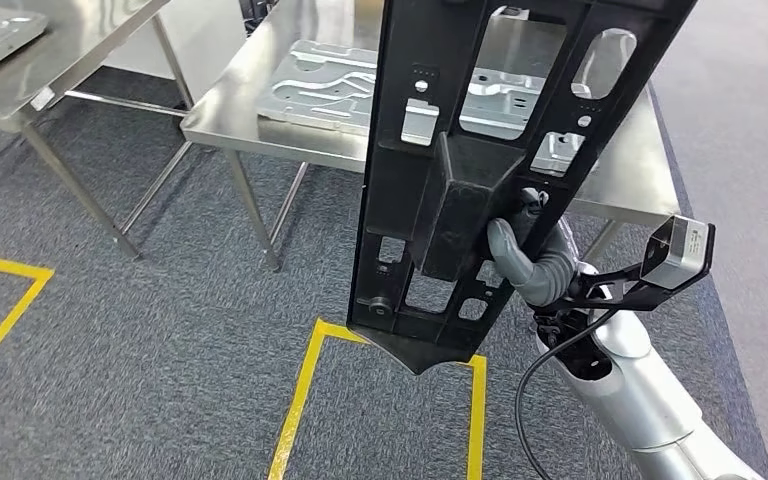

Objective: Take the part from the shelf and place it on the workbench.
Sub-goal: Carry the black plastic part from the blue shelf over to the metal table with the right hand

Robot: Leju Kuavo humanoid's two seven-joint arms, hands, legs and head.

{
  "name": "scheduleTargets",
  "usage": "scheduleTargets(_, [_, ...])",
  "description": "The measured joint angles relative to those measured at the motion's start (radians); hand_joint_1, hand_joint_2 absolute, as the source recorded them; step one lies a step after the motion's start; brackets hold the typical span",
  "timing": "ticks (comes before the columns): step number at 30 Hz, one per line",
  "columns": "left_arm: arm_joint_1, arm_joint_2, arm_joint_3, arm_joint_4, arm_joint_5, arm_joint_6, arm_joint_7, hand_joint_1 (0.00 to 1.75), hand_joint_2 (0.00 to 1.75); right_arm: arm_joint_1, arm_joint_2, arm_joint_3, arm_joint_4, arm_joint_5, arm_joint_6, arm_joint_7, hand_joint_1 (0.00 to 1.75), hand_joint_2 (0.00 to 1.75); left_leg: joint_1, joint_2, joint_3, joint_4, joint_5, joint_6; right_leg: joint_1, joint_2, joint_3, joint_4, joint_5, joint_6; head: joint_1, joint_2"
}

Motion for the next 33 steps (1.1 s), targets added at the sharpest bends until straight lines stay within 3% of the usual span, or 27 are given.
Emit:
scheduleTargets(2, [-0.001,0.0,0.001,0.0,0.006,-0.01,-0.005,0.0,1.75,-0.002,0.0,0.006,0.0,0.006,0.002,-0.006,1.75,1.75,-0.005,0.019,0.006,0.0,-0.007,-0.011,0.009,-0.015,0.024,-0.051,0.009,-0.014,0.0,0.0])
scheduleTargets(4, [-0.003,-0.001,0.003,0.0,0.013,-0.017,-0.011,0.0,1.75,-0.001,0.001,0.012,0.0,0.015,0.007,-0.011,1.75,1.75,-0.007,0.038,0.011,-0.002,-0.012,-0.022,0.009,0.012,0.022,-0.053,0.011,-0.026,0.0,0.0])
scheduleTargets(5, [-0.005,-0.002,0.004,0.0,0.015,-0.02,-0.013,0.0,1.75,-0.001,0.003,0.015,0.001,0.019,0.011,-0.014,1.75,1.75,-0.005,0.03,0.011,0.005,-0.02,-0.028,0.006,0.024,0.024,-0.057,0.014,-0.032,0.0,0.0])
scheduleTargets(7, [-0.006,-0.002,0.007,0.0,0.019,-0.023,-0.017,0.0,1.75,-0.003,0.009,0.019,0.003,0.024,0.02,-0.02,1.75,1.75,0.0,-0.017,-0.016,0.073,-0.063,-0.036,0.0,0.045,0.03,-0.065,0.017,-0.043,0.0,0.0])
scheduleTargets(8, [-0.004,-0.003,0.008,0.0,0.02,-0.023,-0.017,0.0,1.75,-0.002,0.014,0.021,0.005,0.027,0.025,-0.023,1.75,1.75,0.003,-0.048,-0.046,0.139,-0.096,-0.04,-0.001,0.056,0.031,-0.066,0.017,-0.046,0.0,0.0])
scheduleTargets(9, [-0.001,-0.003,0.011,0.0,0.021,-0.023,-0.018,0.0,1.75,0.001,0.017,0.023,0.008,0.032,0.03,-0.027,1.75,1.75,0.004,-0.065,-0.084,0.212,-0.127,-0.042,0.0,0.069,0.031,-0.065,0.017,-0.049,0.0,0.0])
scheduleTargets(10, [0.002,-0.003,0.014,0.0,0.022,-0.024,-0.018,0.0,1.75,0.006,0.022,0.024,0.011,0.041,0.035,-0.032,1.75,1.75,0.005,-0.073,-0.118,0.274,-0.146,-0.045,0.0,0.084,0.032,-0.065,0.016,-0.05,0.0,0.0])
scheduleTargets(11, [0.004,-0.003,0.017,0.0,0.022,-0.026,-0.019,0.0,1.75,0.014,0.026,0.025,0.014,0.052,0.042,-0.038,1.75,1.75,0.005,-0.076,-0.136,0.3,-0.144,-0.046,0.001,0.098,0.032,-0.063,0.015,-0.05,0.0,0.0])
scheduleTargets(12, [0.005,-0.003,0.02,0.0,0.023,-0.029,-0.019,0.0,1.75,0.023,0.029,0.026,0.017,0.066,0.049,-0.046,1.75,1.75,0.005,-0.077,-0.137,0.289,-0.123,-0.045,0.001,0.112,0.033,-0.062,0.014,-0.049,0.0,0.0])
scheduleTargets(14, [0.007,-0.003,0.023,0.0,0.024,-0.036,-0.023,0.0,1.75,0.046,0.034,0.025,0.021,0.097,0.066,-0.063,1.75,1.75,0.006,-0.089,-0.087,0.16,-0.04,-0.04,0.001,0.134,0.037,-0.056,0.008,-0.046,0.0,0.0])
scheduleTargets(16, [0.007,-0.003,0.024,0.0,0.024,-0.04,-0.026,0.0,1.75,0.069,0.039,0.019,0.024,0.123,0.081,-0.079,1.75,1.75,0.005,-0.106,-0.039,0.042,0.009,-0.029,0.002,0.151,0.035,-0.049,0.003,-0.038,0.0,0.0])
scheduleTargets(19, [0.004,-0.003,0.024,0.0,0.023,-0.043,-0.034,0.0,1.75,0.096,0.043,0.002,0.028,0.144,0.095,-0.09,1.75,1.75,0.001,-0.109,-0.027,0.016,0.012,-0.01,0.001,0.164,0.031,-0.048,0.002,-0.021,0.0,0.0])
scheduleTargets(20, [0.003,-0.004,0.024,0.0,0.023,-0.045,-0.036,0.0,1.75,0.101,0.043,-0.005,0.028,0.146,0.095,-0.09,1.75,1.75,0.002,-0.106,-0.025,0.012,0.014,-0.003,0.001,0.155,0.031,-0.045,-0.001,-0.015,0.0,0.0])
scheduleTargets(22, [0.003,-0.004,0.024,0.0,0.022,-0.05,-0.038,0.0,1.75,0.106,0.045,-0.017,0.028,0.149,0.093,-0.088,1.75,1.75,0.006,-0.099,-0.019,0.002,0.017,0.011,0.003,0.115,0.011,-0.001,-0.029,-0.006,0.0,0.0])
scheduleTargets(24, [0.007,-0.004,0.024,0.0,0.021,-0.054,-0.039,0.0,1.75,0.112,0.047,-0.025,0.027,0.155,0.092,-0.086,1.75,1.75,0.006,-0.092,-0.016,-0.002,0.015,0.018,0.0,0.074,-0.049,0.119,-0.087,0.0,0.0,0.0])
scheduleTargets(25, [0.009,-0.004,0.024,0.0,0.02,-0.056,-0.04,0.0,1.75,0.119,0.049,-0.028,0.027,0.161,0.092,-0.085,1.75,1.75,0.006,-0.088,-0.015,-0.001,0.013,0.018,-0.003,0.067,-0.085,0.185,-0.111,0.003,0.0,0.0])
scheduleTargets(26, [0.011,-0.004,0.024,0.0,0.02,-0.057,-0.041,0.0,1.75,0.129,0.049,-0.03,0.027,0.168,0.093,-0.085,1.75,1.75,0.005,-0.085,-0.013,-0.001,0.011,0.018,-0.006,0.063,-0.111,0.23,-0.121,0.006,0.0,0.0])
scheduleTargets(27, [0.012,-0.004,0.024,0.0,0.02,-0.058,-0.042,0.0,1.75,0.139,0.05,-0.032,0.027,0.174,0.093,-0.086,1.75,1.75,0.005,-0.083,-0.01,-0.001,0.008,0.017,-0.008,0.061,-0.118,0.238,-0.111,0.008,0.0,0.0])
scheduleTargets(28, [0.013,-0.004,0.024,0.0,0.02,-0.058,-0.043,0.0,1.75,0.149,0.051,-0.034,0.027,0.181,0.094,-0.088,1.75,1.75,0.005,-0.08,-0.005,0.0,0.005,0.015,-0.009,0.059,-0.104,0.205,-0.083,0.008,0.0,0.0])
scheduleTargets(30, [0.013,-0.005,0.024,0.0,0.021,-0.058,-0.045,0.0,1.75,0.16,0.053,-0.038,0.023,0.194,0.098,-0.094,1.75,1.75,0.005,-0.075,0.008,0.0,-0.005,0.008,-0.009,0.049,-0.032,0.063,-0.012,0.003,0.0,0.0])
scheduleTargets(31, [0.012,-0.006,0.024,0.0,0.022,-0.057,-0.047,0.0,1.75,0.164,0.056,-0.04,0.02,0.201,0.101,-0.097,1.75,1.75,0.003,-0.073,0.013,0.0,-0.01,0.003,-0.005,0.044,-0.002,0.003,0.008,-0.002,0.0,0.0])
scheduleTargets(33, [0.012,-0.006,0.024,0.0,0.023,-0.057,-0.051,0.0,1.75,0.173,0.064,-0.046,0.013,0.214,0.105,-0.099,1.75,1.75,0.001,-0.069,0.018,-0.001,-0.018,-0.008,0.002,0.04,0.024,-0.049,0.01,-0.013,0.0,0.0])
